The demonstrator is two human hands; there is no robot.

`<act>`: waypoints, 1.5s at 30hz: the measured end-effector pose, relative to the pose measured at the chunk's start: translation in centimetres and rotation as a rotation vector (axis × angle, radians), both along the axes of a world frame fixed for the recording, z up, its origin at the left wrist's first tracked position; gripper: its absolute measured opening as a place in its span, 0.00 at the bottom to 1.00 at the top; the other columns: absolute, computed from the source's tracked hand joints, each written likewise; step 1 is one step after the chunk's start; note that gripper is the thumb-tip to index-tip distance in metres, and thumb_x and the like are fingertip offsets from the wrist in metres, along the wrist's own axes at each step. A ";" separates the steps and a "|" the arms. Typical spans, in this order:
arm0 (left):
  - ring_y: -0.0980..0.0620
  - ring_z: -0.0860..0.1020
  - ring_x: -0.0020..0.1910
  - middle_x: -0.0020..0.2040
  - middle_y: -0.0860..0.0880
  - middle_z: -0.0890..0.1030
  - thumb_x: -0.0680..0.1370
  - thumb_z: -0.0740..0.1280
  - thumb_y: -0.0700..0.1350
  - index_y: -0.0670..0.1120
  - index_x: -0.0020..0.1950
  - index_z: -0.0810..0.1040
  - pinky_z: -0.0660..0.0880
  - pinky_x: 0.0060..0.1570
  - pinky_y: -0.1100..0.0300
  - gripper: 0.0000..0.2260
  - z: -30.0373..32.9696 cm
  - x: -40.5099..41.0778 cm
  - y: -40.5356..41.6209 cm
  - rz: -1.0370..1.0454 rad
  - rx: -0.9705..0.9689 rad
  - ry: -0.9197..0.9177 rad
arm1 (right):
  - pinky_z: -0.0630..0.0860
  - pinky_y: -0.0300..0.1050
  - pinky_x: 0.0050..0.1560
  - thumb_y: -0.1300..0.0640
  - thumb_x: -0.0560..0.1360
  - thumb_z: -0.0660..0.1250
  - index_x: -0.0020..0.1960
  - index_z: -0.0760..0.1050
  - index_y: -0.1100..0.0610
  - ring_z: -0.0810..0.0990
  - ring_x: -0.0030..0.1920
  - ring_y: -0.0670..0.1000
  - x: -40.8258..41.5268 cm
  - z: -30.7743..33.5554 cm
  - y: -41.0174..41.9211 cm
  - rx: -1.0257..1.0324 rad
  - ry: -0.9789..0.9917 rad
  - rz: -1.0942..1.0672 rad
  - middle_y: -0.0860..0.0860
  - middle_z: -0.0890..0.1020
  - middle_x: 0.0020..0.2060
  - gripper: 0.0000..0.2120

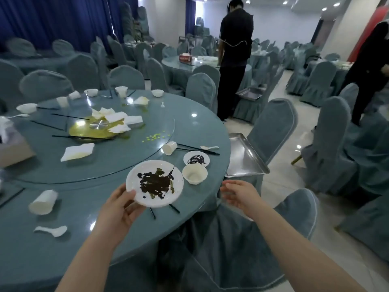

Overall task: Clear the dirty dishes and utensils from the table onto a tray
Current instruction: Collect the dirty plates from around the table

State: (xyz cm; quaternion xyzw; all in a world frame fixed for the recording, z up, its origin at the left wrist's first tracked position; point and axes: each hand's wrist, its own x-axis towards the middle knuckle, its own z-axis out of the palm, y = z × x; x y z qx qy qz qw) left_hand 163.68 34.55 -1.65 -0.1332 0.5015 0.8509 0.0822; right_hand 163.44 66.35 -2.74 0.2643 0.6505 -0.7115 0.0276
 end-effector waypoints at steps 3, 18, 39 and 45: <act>0.54 0.82 0.32 0.44 0.45 0.83 0.79 0.61 0.36 0.44 0.61 0.76 0.81 0.35 0.61 0.12 0.4 -2.2 -0.2 0.009 -0.008 0.014 | 0.72 0.44 0.37 0.65 0.77 0.64 0.56 0.76 0.62 0.77 0.34 0.52 -3.7 -1.3 0.8 0.031 -0.060 0.012 0.56 0.82 0.39 0.08; 0.52 0.83 0.36 0.45 0.46 0.84 0.79 0.60 0.36 0.47 0.54 0.78 0.81 0.35 0.61 0.09 -1.8 -16.2 -1.6 0.234 -0.067 -0.169 | 0.68 0.41 0.30 0.63 0.76 0.67 0.51 0.76 0.62 0.72 0.29 0.50 -25.7 -12.3 4.5 0.160 -0.272 -0.104 0.55 0.79 0.33 0.05; 0.53 0.83 0.35 0.42 0.47 0.84 0.79 0.60 0.37 0.47 0.58 0.77 0.81 0.35 0.62 0.11 -4.0 -15.1 -1.9 0.199 -0.095 -0.200 | 0.64 0.36 0.22 0.64 0.70 0.67 0.33 0.71 0.60 0.69 0.23 0.50 -28.9 -12.2 4.5 0.090 -0.245 -0.277 0.55 0.77 0.27 0.09; 0.53 0.83 0.37 0.44 0.48 0.84 0.79 0.61 0.38 0.48 0.57 0.78 0.81 0.36 0.61 0.11 -3.7 -12.3 -2.1 0.208 -0.067 -0.186 | 0.69 0.40 0.27 0.64 0.72 0.66 0.36 0.75 0.60 0.73 0.25 0.50 -26.3 -9.4 3.2 0.090 -0.093 -0.329 0.53 0.80 0.25 0.06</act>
